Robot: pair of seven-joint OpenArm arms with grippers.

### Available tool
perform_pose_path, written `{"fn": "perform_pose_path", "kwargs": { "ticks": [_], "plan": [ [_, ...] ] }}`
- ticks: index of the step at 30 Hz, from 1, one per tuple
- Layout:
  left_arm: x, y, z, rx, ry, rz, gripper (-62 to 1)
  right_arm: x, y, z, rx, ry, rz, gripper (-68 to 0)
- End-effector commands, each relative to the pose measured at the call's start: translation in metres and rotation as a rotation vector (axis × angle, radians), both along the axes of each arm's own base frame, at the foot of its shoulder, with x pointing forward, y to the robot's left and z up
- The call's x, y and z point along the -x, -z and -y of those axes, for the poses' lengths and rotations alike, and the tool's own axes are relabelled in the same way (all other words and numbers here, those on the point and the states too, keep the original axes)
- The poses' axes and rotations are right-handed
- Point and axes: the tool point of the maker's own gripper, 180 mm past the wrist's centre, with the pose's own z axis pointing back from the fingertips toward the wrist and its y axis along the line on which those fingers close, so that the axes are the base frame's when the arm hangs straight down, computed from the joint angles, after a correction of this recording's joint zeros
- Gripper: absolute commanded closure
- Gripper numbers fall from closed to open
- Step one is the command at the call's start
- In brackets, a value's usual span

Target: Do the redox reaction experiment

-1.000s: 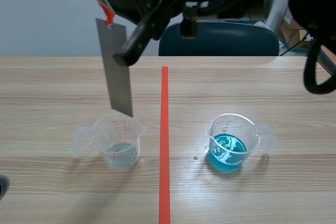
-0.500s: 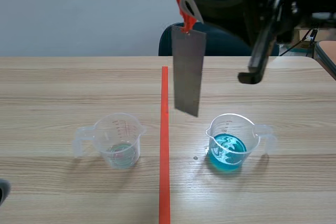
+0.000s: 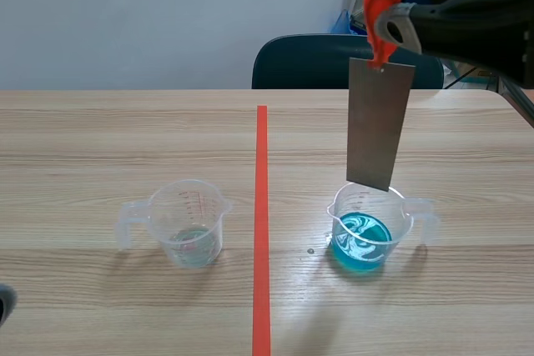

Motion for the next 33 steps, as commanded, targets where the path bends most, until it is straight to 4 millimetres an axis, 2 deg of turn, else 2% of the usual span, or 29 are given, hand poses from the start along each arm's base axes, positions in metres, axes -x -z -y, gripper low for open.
{"fn": "perform_pose_path", "kwargs": {
  "ticks": [1,14,33],
  "plan": [
    [-0.003,-0.008,0.003,0.016,0.001,0.031,-62.3,-0.001,-0.007,0.003,-0.022,-0.008,0.015,-0.8],
    [-0.003,-0.008,0.003,0.016,0.001,0.031,-62.3,-0.011,-0.009,0.025,-0.044,-0.009,0.023,-0.8],
    [-0.003,-0.008,0.003,0.016,0.001,0.032,-62.3,-0.009,-0.017,0.022,-0.090,-0.035,0.048,-0.8]
  ]
}}
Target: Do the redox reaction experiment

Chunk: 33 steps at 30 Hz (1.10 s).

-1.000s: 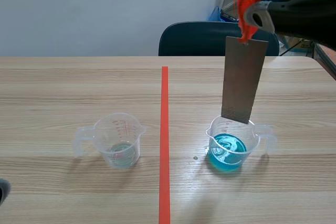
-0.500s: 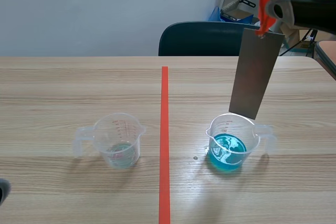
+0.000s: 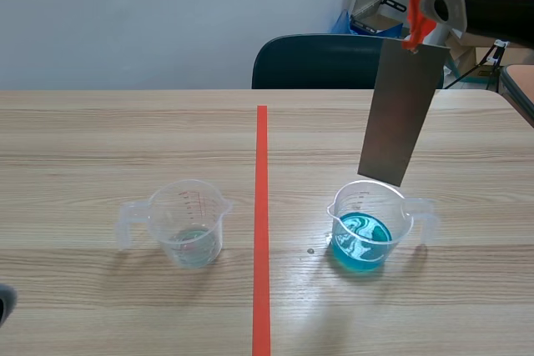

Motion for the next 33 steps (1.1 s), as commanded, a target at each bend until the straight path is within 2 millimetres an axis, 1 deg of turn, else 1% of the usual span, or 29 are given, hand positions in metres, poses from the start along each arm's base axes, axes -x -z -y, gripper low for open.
{"fn": "perform_pose_path", "kwargs": {
  "ticks": [1,33],
  "plan": [
    [-0.0035,-0.0083,0.0026,0.016,0.001,0.032,-62.3,0.0021,-0.0090,-0.0039,-0.026,-0.021,0.017,-0.8],
    [-0.0034,-0.0083,0.0025,0.016,0.001,0.031,-62.3,0.0009,-0.0057,-0.0026,-0.008,-0.012,0.013,-0.8]
  ]
}}
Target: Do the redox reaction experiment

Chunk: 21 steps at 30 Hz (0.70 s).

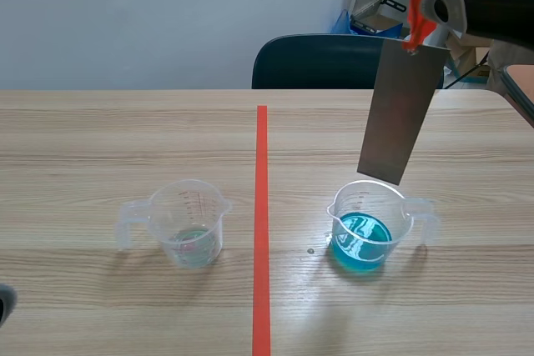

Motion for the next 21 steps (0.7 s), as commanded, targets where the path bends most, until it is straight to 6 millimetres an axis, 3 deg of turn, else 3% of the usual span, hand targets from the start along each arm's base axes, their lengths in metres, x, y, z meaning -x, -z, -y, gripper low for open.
{"fn": "perform_pose_path", "kwargs": {
  "ticks": [1,21],
  "plan": [
    [-0.0034,-0.0083,0.0025,0.016,0.001,0.031,-62.3,0.0010,-0.0059,-0.0027,-0.009,-0.013,0.013,-0.8],
    [-0.0034,-0.0083,0.0025,0.016,0.001,0.031,-62.3,0.0003,-0.0042,-0.0019,0.000,-0.008,0.010,-0.8]
  ]
}}
